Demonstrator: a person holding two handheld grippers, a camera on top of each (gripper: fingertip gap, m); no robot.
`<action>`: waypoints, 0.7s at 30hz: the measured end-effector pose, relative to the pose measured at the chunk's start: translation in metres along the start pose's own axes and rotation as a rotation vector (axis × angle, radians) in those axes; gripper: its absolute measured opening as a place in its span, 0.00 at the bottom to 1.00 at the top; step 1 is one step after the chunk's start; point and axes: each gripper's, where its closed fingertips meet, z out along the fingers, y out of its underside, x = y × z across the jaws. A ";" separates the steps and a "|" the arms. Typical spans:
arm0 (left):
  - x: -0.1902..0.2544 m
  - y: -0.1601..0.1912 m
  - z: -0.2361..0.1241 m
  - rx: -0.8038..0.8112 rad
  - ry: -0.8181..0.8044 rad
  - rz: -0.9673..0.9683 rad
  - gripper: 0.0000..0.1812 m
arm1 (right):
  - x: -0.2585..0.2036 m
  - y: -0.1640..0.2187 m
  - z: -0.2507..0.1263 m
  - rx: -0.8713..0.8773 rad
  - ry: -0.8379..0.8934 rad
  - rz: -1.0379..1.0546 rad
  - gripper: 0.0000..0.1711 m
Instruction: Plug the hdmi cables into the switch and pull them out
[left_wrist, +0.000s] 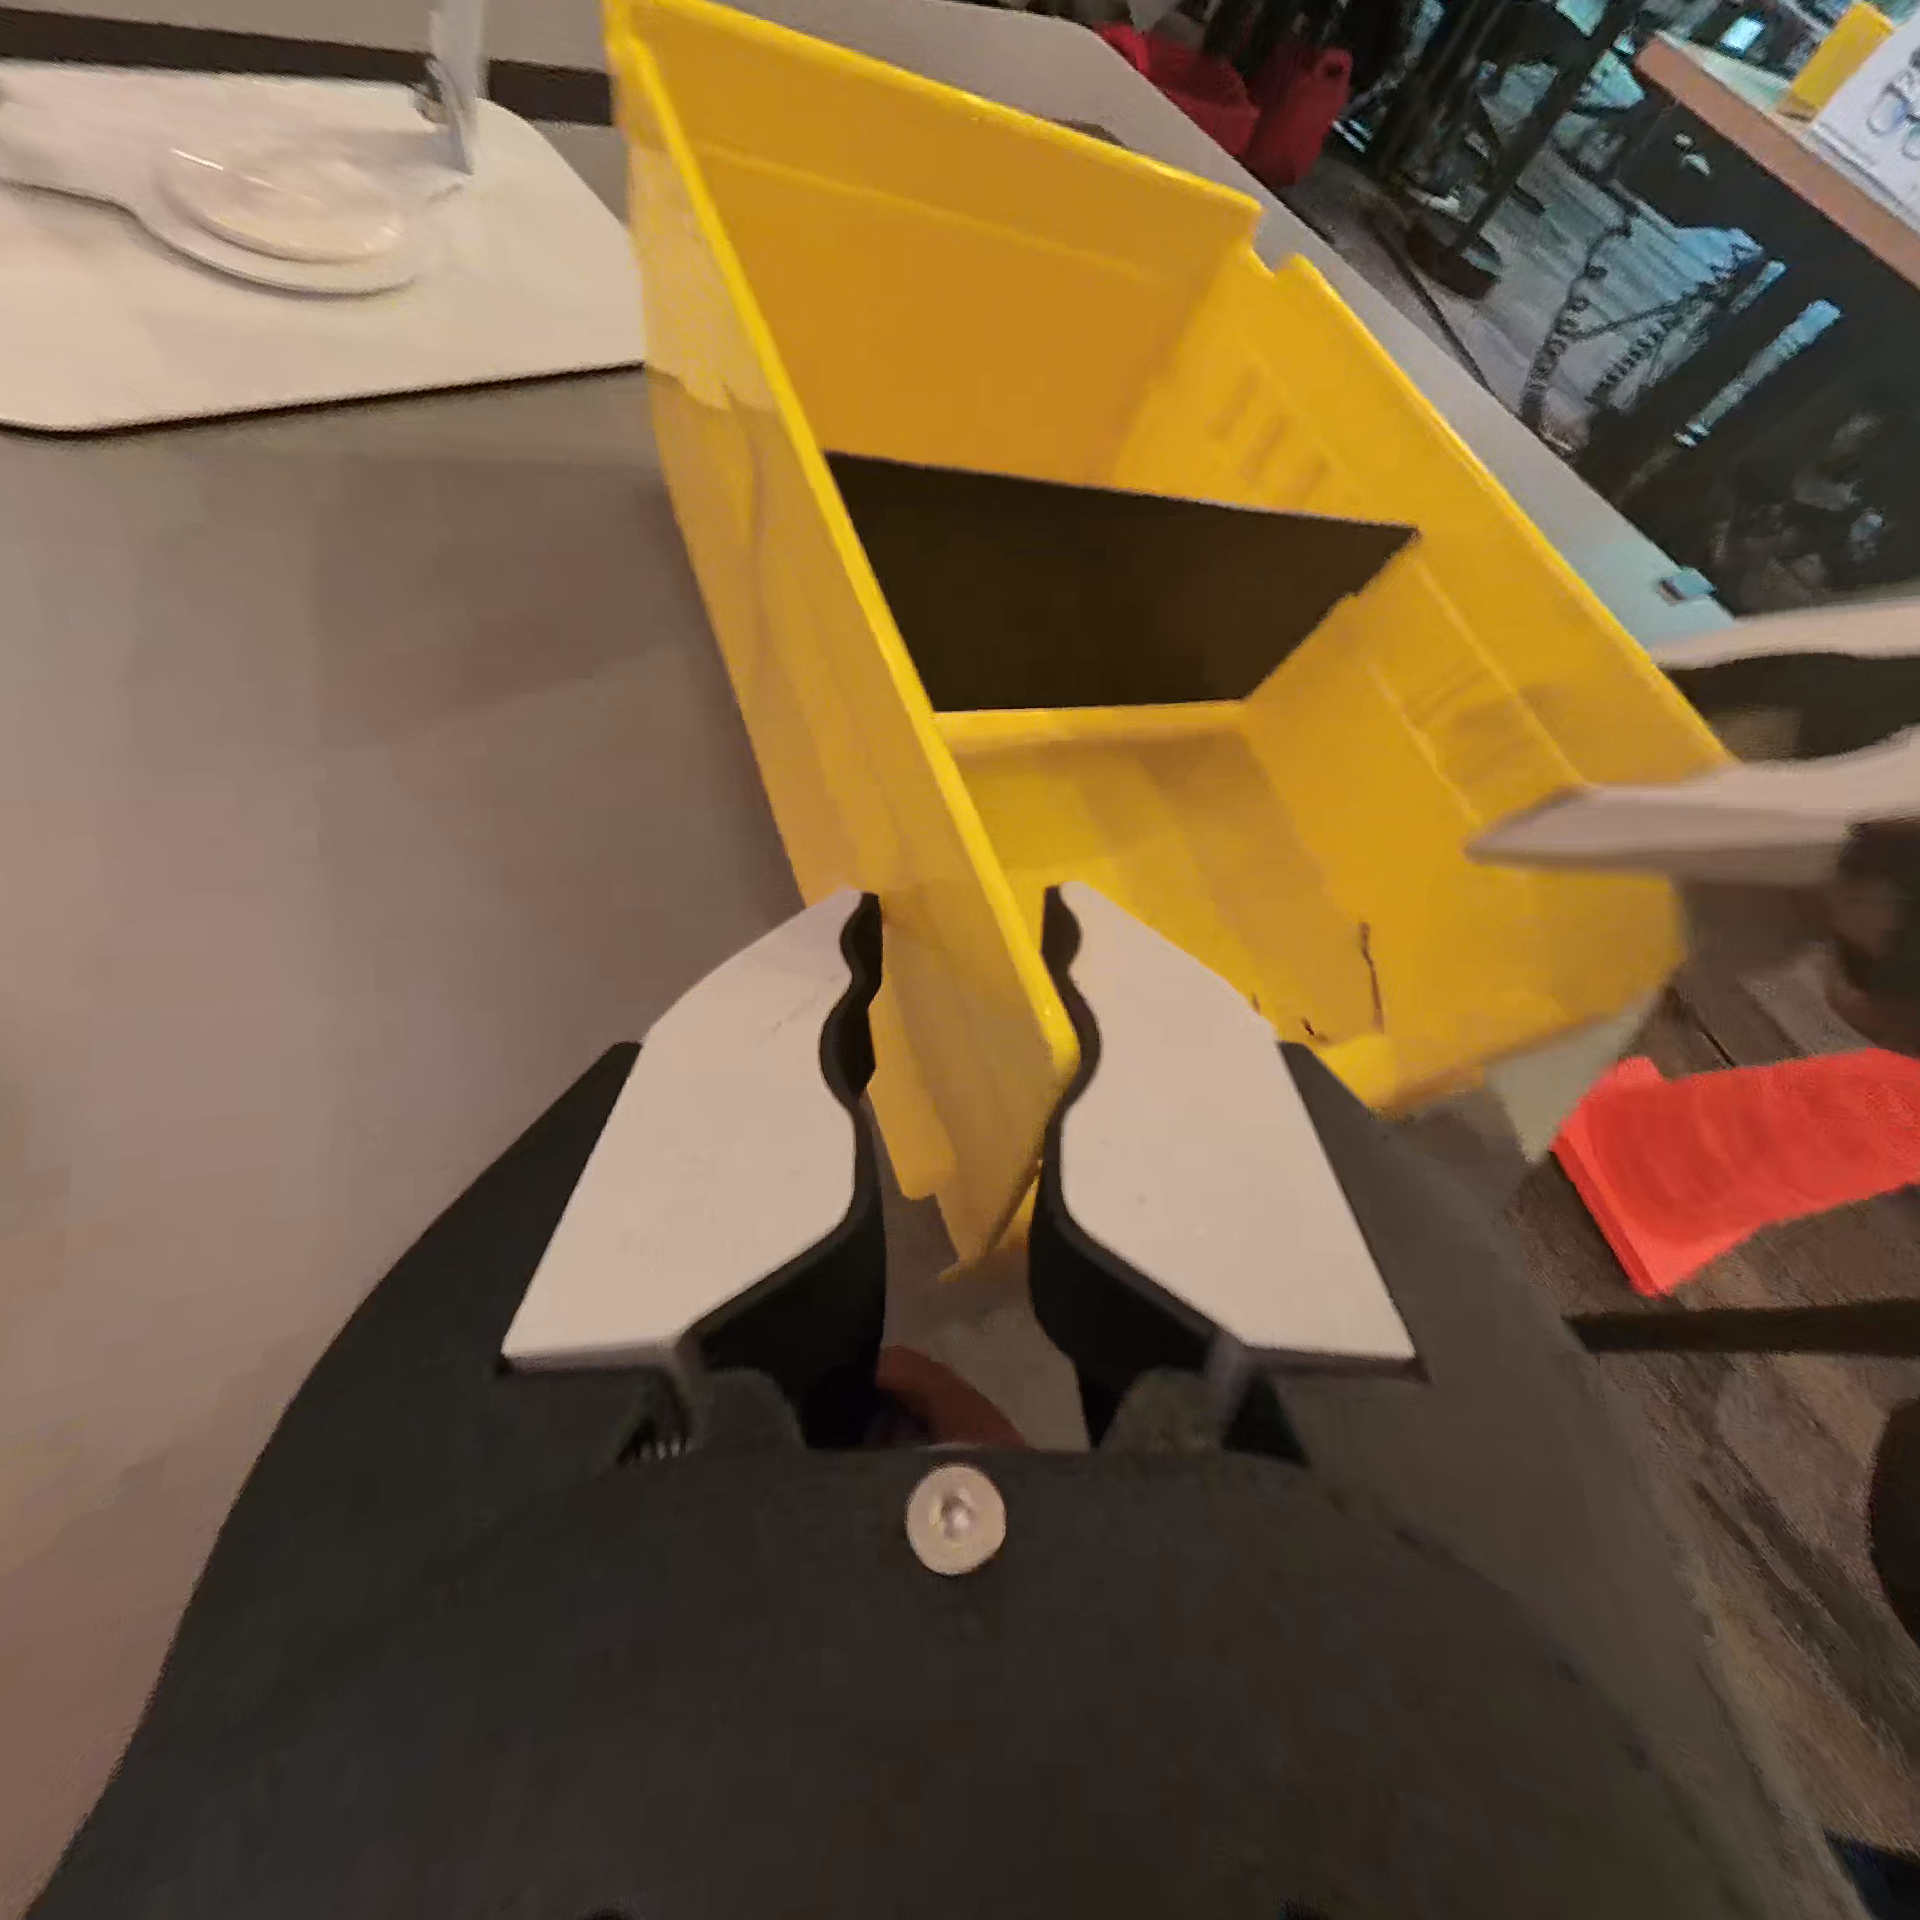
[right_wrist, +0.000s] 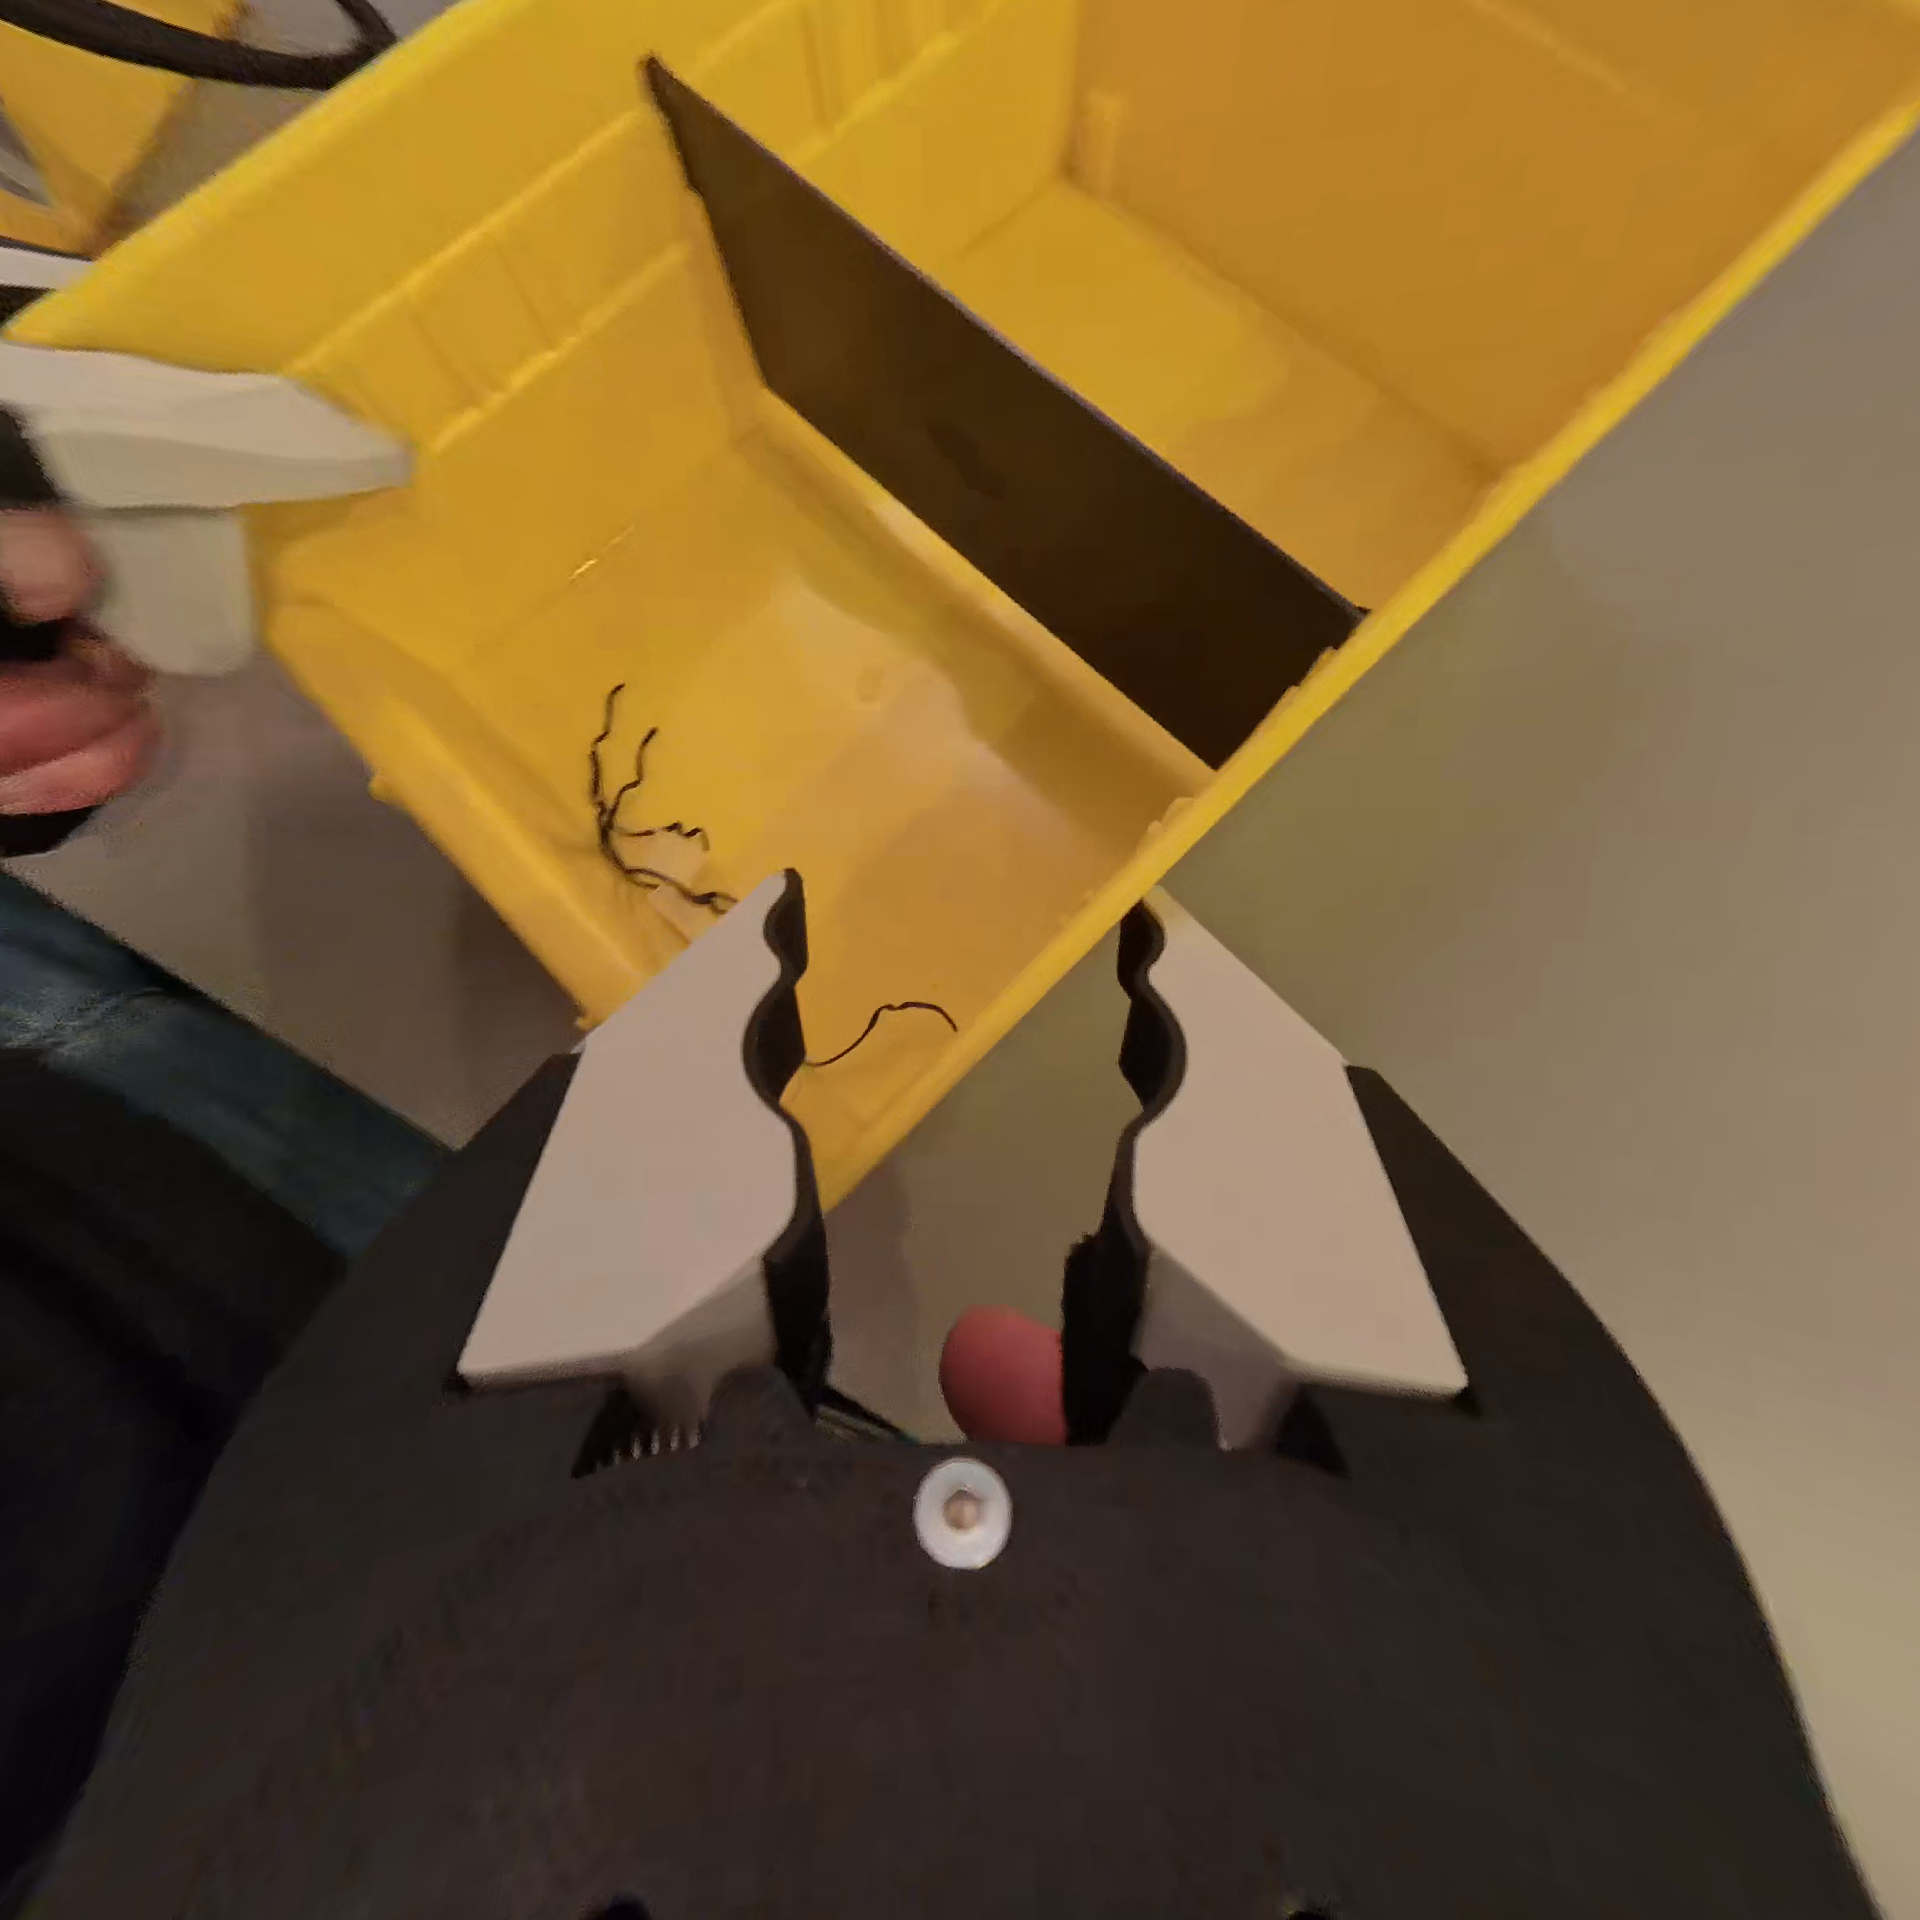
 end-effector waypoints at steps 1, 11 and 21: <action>0.010 0.005 0.001 -0.025 0.052 -0.005 0.19 | 0.011 0.001 0.001 -0.025 0.036 -0.024 0.32; 0.007 -0.028 -0.094 0.041 0.143 0.100 0.25 | 0.065 0.002 -0.002 -0.065 0.106 -0.061 0.02; -0.283 0.001 -0.347 -0.030 -0.918 0.170 0.29 | 0.109 0.012 -0.019 -0.079 0.163 -0.039 0.02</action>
